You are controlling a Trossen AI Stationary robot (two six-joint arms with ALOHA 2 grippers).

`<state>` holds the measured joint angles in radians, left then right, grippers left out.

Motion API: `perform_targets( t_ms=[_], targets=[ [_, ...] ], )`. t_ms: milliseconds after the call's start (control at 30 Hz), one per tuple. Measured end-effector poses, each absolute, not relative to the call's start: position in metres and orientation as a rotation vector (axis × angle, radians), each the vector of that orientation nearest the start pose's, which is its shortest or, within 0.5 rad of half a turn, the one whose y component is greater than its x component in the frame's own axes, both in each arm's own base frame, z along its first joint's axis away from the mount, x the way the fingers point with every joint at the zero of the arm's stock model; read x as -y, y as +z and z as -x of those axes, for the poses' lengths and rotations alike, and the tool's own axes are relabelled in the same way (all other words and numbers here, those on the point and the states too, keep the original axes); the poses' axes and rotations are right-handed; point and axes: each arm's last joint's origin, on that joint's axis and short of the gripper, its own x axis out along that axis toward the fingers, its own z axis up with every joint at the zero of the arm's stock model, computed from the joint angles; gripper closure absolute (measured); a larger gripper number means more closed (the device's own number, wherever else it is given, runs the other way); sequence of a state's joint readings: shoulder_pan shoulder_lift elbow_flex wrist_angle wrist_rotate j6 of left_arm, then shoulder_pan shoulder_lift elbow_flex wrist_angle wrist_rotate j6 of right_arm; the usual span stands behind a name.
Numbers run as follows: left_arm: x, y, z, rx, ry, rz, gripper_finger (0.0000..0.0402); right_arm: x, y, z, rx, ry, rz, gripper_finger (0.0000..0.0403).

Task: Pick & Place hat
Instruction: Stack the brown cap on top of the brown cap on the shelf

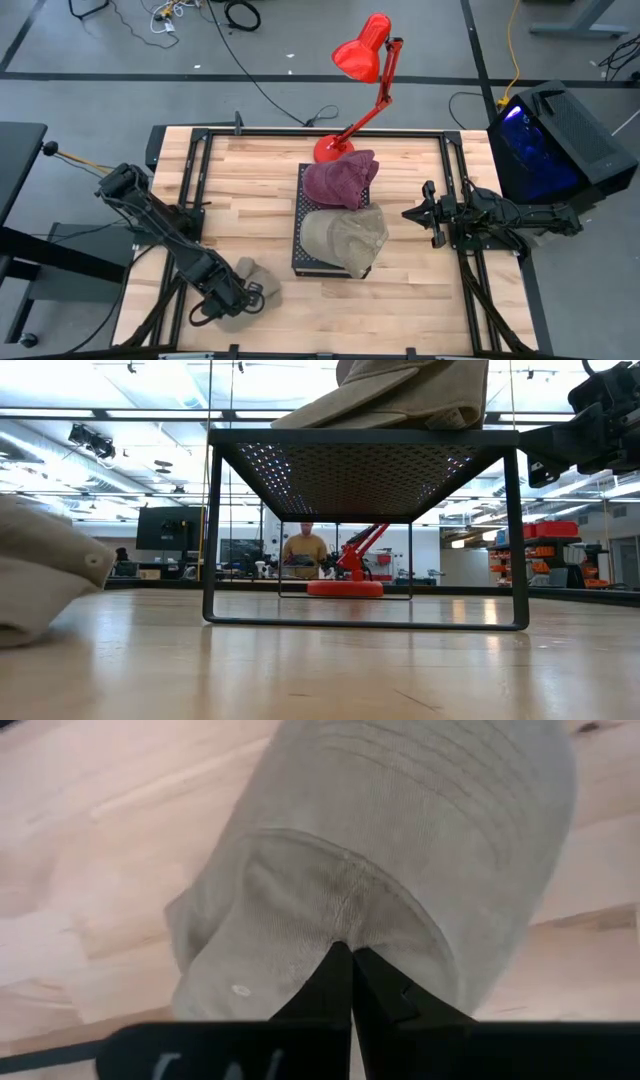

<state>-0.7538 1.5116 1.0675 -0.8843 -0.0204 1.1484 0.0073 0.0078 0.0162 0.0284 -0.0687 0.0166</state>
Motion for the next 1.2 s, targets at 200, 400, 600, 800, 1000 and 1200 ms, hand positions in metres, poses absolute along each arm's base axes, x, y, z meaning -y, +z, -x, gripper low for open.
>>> perform_targets(
  t_ms=[200, 400, 600, 800, 1000, 1200],
  targets=[
    [0.1847, 0.2108, -0.1971, -0.809, -1.351, -1.434, 0.0399, -0.0027, 0.1712, -0.097, 0.036, 0.076, -0.015, 0.0376],
    [0.1854, 0.2103, -0.197, -0.798, -1.364, -1.417, 0.0395, -0.0027, 0.1711, -0.097, 0.036, 0.076, -0.015, 0.0376],
    [0.1867, 0.2107, -0.1982, -0.788, -1.349, -1.405, 0.0378, -0.0027, 0.1712, -0.097, 0.036, 0.076, -0.015, 0.0376],
    [0.1867, 0.2107, -0.1982, -0.789, -1.347, -1.404, 0.0361, -0.0027, 0.1711, -0.0971, 0.036, 0.076, -0.015, 0.0376],
    [0.187, 0.2108, -0.198, -0.789, -1.346, -1.401, 0.0334, -0.0027, 0.1712, -0.097, 0.036, 0.076, -0.015, 0.0376],
    [0.187, 0.2108, -0.1981, -0.828, -1.307, -1.345, 0.03, -0.0027, 0.1712, -0.097, 0.036, 0.076, -0.015, 0.0376]
  ],
)
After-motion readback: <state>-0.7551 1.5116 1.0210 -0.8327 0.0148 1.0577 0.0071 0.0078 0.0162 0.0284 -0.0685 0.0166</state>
